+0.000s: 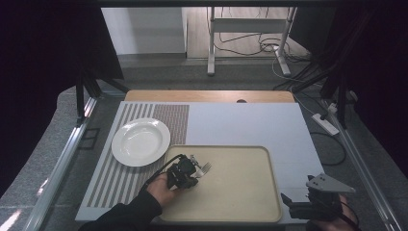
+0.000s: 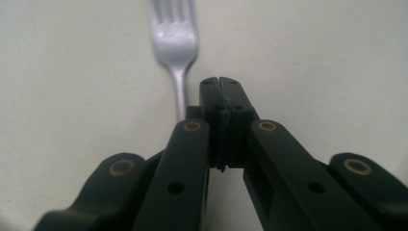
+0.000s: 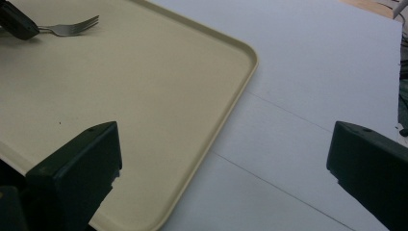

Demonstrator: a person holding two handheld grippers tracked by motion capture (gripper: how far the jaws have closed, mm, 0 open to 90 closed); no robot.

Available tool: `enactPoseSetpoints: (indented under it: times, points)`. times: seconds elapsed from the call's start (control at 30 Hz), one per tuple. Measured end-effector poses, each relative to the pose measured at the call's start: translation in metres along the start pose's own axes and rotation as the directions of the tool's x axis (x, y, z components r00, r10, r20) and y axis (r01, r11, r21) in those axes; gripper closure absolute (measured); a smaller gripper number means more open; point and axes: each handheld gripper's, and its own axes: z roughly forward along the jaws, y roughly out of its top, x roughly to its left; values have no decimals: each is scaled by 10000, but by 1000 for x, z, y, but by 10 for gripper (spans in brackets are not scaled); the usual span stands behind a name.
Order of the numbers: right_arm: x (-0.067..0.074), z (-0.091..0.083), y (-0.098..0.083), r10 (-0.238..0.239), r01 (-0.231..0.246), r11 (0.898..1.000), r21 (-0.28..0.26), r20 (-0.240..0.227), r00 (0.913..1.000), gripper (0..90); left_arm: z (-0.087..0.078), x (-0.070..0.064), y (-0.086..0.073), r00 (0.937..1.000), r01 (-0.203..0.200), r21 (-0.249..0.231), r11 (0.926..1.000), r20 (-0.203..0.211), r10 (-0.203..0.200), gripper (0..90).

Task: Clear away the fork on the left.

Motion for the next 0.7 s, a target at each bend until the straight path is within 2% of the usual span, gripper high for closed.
enactPoseSetpoints:
  times: [0.03, 0.07, 0.3, 0.37, 0.4, 0.43, 0.47, 0.57, 0.7]
  points:
    - [0, 0, 0, -17, 17, 10000, 3, -3, 10000, 0, 0, 4, -1, 9998, 206, -52, 9998, 84, -206, 884]
    - [0, 0, 0, -17, 17, 10000, 3, -3, 10000, 0, 0, 4, -1, 9998, 206, -52, 9998, 84, -206, 885]
    - [0, 0, 0, -50, 50, 10000, -10, -27, 10000, 0, -3, 20, -7, 9955, 919, -116, 9957, -230, -922, 884]
    - [1, 0, 0, -58, 58, 10000, 0, -30, 10000, 0, -6, 30, -11, 9911, 1270, -135, 9918, -376, -1275, 884]
    - [1, 0, 0, -65, 65, 10000, 3, -29, 10000, 0, -6, 30, -11, 9911, 1270, -135, 9918, -376, -1275, 884]
    - [1, 0, 0, -73, 73, 10000, 3, -21, 10000, 0, -8, 37, -14, 9883, 1456, -166, 9892, -442, -1462, 884]
    - [1, 0, 0, -73, 73, 10000, 3, -21, 10000, 0, -8, 37, -14, 9883, 1456, -166, 9892, -442, -1462, 884]
    - [1, 0, 0, -97, 97, 10000, 22, -9, 10000, 0, -12, 49, -20, 9818, 1860, -337, 9820, -334, -1872, 884]
    - [1, 0, 0, -114, 114, 9999, 32, -9, 9999, 0, -16, 57, -24, 9748, 2188, -486, 9746, -344, -2206, 884]
